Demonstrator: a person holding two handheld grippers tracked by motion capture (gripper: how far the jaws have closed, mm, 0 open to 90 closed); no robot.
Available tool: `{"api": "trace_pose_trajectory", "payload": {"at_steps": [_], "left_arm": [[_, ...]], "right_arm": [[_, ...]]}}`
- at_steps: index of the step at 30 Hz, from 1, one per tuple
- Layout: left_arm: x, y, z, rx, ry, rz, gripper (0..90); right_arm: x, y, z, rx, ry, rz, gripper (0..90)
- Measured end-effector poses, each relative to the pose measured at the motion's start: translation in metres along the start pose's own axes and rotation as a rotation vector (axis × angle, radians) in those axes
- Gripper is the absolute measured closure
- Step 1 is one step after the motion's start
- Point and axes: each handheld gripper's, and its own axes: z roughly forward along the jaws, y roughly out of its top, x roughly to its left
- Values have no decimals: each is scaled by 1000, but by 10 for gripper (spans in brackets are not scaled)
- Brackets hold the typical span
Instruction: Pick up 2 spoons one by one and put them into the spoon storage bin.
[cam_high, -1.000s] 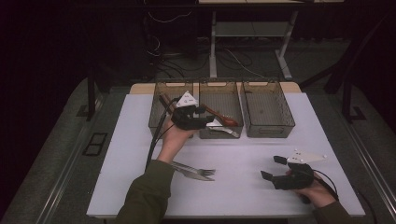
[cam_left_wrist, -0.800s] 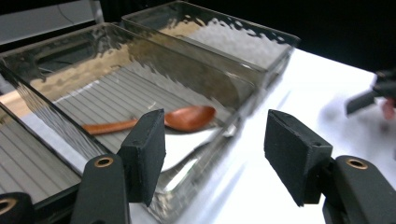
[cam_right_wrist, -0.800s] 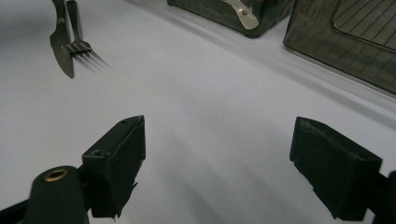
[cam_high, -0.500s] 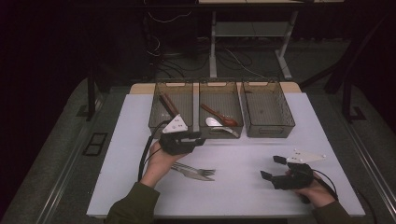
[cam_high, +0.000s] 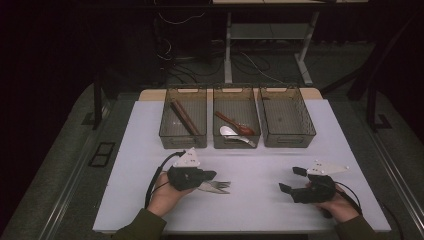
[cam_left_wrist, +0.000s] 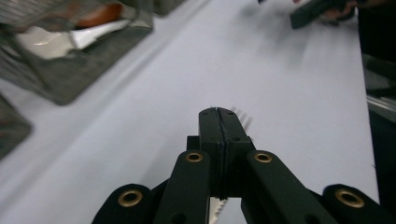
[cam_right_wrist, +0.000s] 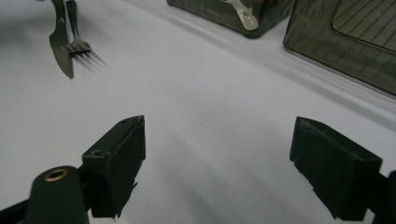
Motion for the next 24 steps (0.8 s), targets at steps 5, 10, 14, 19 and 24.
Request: {"api": "trace_pose_trajectory", "payload": {"at_steps": [5, 10, 14, 19, 24], "left_arm": [[-9, -5, 16, 44, -52, 12, 888], [-14, -6, 26, 65, -99, 20, 888], [-16, -7, 31, 80, -115, 25, 888], [-14, -7, 35, 93, -108, 26, 888], [-13, -7, 39, 105, -103, 28, 888]], "right_arm": [[0, 0, 0, 0, -1, 0, 179], [0, 0, 0, 2, -1, -3, 179], [0, 0, 0, 3, -3, -1, 179], [1, 0, 0, 4, -2, -3, 179], [1, 0, 0, 4, -3, -4, 179]]}}
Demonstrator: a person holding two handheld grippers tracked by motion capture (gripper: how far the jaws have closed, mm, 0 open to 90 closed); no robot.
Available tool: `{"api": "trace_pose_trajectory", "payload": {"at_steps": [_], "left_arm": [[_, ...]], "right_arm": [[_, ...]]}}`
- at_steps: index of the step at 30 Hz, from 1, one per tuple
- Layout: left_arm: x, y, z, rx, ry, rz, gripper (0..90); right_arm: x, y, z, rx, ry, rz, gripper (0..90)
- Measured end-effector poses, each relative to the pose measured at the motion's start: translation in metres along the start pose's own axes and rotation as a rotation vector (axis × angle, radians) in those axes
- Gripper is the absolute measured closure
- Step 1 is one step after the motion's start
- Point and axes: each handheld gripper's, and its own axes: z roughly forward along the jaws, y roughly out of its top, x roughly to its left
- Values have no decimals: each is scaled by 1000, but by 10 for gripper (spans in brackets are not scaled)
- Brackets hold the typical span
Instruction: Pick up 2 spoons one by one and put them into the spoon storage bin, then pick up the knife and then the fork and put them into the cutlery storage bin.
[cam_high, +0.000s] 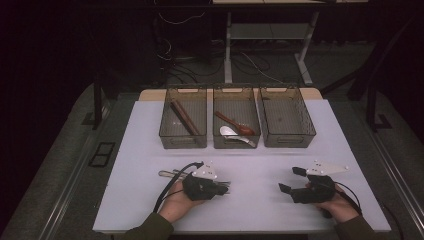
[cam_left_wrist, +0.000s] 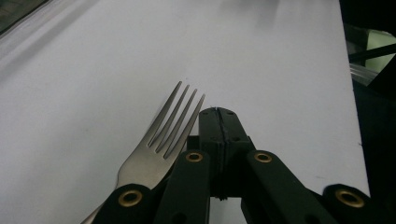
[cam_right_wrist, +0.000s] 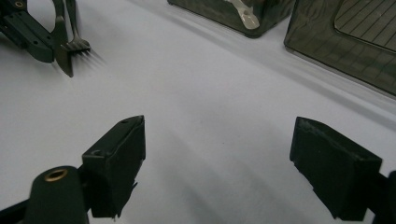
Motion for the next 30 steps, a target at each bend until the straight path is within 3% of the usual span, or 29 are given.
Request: {"api": "trace_pose_trajectory", "payload": {"at_steps": [17, 30], "left_arm": [[14, 12, 13, 12, 21, -3, 889], [6, 8, 10, 41, -22, 26, 888]], "right_arm": [[0, 0, 0, 3, 0, -1, 179], [-1, 0, -1, 0, -1, -1, 179]]}}
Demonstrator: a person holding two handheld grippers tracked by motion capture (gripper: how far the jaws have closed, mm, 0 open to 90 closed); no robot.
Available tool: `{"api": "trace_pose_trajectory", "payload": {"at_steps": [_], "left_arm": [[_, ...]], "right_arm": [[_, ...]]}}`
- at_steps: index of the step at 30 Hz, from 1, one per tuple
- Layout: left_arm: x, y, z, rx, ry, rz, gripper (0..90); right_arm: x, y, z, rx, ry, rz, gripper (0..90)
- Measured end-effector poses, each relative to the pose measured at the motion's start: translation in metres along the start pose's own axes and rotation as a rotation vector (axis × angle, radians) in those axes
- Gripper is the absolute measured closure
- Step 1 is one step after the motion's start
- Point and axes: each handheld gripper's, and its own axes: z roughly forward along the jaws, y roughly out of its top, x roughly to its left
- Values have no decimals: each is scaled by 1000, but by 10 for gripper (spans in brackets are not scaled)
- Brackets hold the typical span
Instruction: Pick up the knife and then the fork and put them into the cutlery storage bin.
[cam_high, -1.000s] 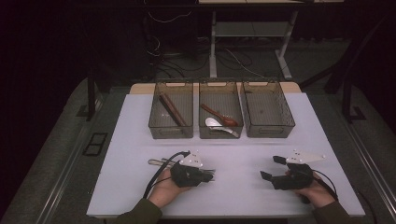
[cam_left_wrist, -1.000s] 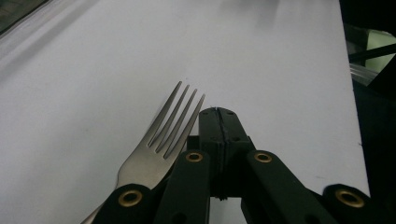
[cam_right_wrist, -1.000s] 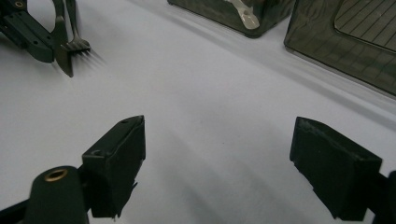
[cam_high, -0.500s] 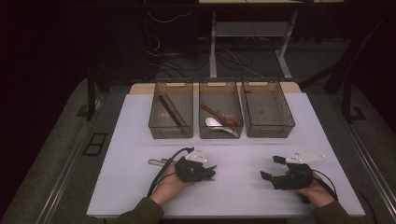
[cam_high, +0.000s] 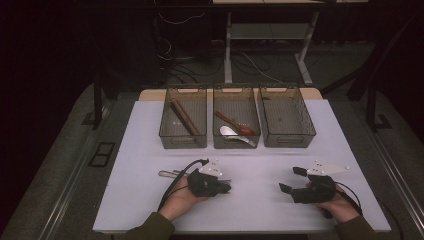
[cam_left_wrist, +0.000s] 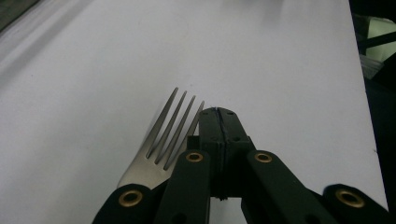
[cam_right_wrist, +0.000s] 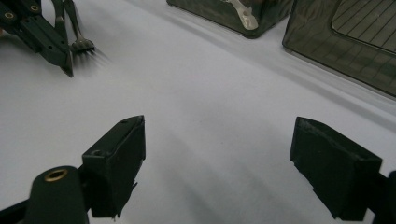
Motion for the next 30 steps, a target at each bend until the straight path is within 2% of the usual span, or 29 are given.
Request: {"api": "trace_pose_trajectory", "payload": {"at_steps": [3, 5, 8, 9, 16, 21, 30], "left_arm": [[1, 0, 2, 8, -11, 8, 887], [2, 0, 2, -7, -35, 0, 886], [2, 0, 2, -9, -31, -11, 885], [4, 0, 3, 0, -30, 1, 886], [9, 2, 7, 4, -21, -26, 886], [14, 3, 2, 6, 20, -26, 887], [30, 8, 6, 2, 57, -54, 887]], "right_arm": [[1, 0, 0, 1, 0, -1, 179], [1, 0, 0, 0, 0, 0, 179], [0, 0, 0, 0, -2, 0, 179], [0, 0, 0, 1, -2, -1, 179], [1, 0, 0, 5, -3, -1, 180], [0, 0, 0, 3, -2, 0, 179], [1, 0, 2, 9, -4, -2, 179]]}}
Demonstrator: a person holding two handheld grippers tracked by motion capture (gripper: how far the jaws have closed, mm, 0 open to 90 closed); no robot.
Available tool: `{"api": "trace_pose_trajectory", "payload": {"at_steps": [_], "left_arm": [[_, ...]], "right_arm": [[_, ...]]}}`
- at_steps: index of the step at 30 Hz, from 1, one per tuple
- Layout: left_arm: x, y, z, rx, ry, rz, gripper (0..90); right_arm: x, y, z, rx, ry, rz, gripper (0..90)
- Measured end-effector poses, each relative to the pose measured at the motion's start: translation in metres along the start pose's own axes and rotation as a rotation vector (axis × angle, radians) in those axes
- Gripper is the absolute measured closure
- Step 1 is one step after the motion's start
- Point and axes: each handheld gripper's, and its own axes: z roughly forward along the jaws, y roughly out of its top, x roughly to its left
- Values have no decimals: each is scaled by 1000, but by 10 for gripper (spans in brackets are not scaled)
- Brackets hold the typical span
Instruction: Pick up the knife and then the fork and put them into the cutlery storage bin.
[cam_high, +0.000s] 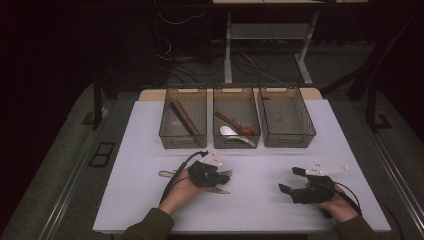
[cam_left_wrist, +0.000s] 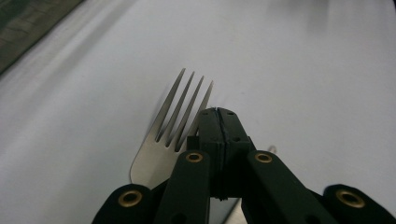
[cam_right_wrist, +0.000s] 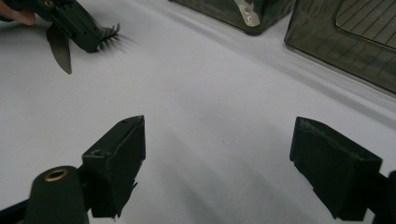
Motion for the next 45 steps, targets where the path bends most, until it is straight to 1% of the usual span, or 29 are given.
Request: {"api": "trace_pose_trajectory", "payload": {"at_steps": [10, 12, 15, 17, 19, 21, 23, 24, 28, 29, 33, 37, 39, 42, 43, 45], "left_arm": [[25, 16, 11, -15, 68, -27, 887], [30, 18, 12, -22, 83, -39, 887], [33, 19, 11, -36, 83, -53, 887], [32, 19, 4, -42, 81, -44, 877], [33, 16, -8, -60, 76, -47, 822], [35, 11, -21, -60, 89, -31, 765], [38, 3, -30, -52, 107, -27, 724], [41, -2, -34, -43, 112, -23, 716], [48, -15, -44, -30, 123, -39, 707], [49, -17, -45, -28, 123, -44, 707], [49, -23, -45, -18, 125, -27, 727], [51, -24, -38, -15, 126, -17, 751], [51, -25, -35, -3, 128, -7, 766], [54, -26, -35, -17, 116, -12, 792], [55, -27, -35, -21, 112, -8, 807], [56, -27, -35, -25, 106, 15, 819]], "right_arm": [[-1, -1, -1, 0, 0, -2, 179], [-1, -1, -1, -1, -2, 1, 179], [-1, -1, -1, -2, -2, 1, 179], [-1, -1, -1, -3, 1, 1, 179], [-2, -1, -2, -2, 1, 0, 179], [-2, -1, -2, -3, 1, 2, 179], [-2, -1, -2, -2, 1, 2, 179], [-2, -1, -2, -2, 1, 2, 179], [-1, -1, -1, -4, 1, -4, 179], [-1, -1, -1, -4, 2, -5, 179], [-1, -1, -2, -2, 2, -1, 179], [-2, -1, -1, -2, 4, 0, 179], [-1, -1, -2, -3, 6, -3, 179], [-2, -1, -1, -6, 6, 2, 179], [-2, -1, -1, -6, 6, 4, 179], [-3, 0, 0, 1, 1, 3, 179]]}}
